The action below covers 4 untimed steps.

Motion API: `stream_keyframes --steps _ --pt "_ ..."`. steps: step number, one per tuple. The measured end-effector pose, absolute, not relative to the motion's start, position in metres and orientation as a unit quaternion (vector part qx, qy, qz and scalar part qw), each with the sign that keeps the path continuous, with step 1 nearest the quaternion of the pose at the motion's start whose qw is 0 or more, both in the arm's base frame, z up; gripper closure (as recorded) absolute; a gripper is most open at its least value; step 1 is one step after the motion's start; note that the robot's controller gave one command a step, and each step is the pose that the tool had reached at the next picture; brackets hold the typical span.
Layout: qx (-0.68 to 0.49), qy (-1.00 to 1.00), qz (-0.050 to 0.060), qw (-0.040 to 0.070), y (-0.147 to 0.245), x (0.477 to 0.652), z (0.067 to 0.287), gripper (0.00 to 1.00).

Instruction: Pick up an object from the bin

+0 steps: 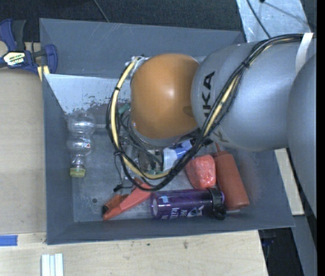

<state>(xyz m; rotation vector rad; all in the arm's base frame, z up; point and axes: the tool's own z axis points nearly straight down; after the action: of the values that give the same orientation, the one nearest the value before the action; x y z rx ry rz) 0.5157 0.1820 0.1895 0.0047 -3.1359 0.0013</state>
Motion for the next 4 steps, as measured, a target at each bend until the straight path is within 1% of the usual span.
stream_keyframes --steps 1,2,3,4 --pt "0.000 -1.000 0.000 -0.001 0.181 0.518 0.194 0.00" --pt "-0.023 -1.000 -0.002 -0.004 0.143 0.518 0.145 0.00" --pt "0.005 -1.000 0.001 0.000 0.131 0.509 0.099 0.00" --pt "-0.012 -1.000 -0.003 -0.006 0.132 0.487 0.075 1.00"
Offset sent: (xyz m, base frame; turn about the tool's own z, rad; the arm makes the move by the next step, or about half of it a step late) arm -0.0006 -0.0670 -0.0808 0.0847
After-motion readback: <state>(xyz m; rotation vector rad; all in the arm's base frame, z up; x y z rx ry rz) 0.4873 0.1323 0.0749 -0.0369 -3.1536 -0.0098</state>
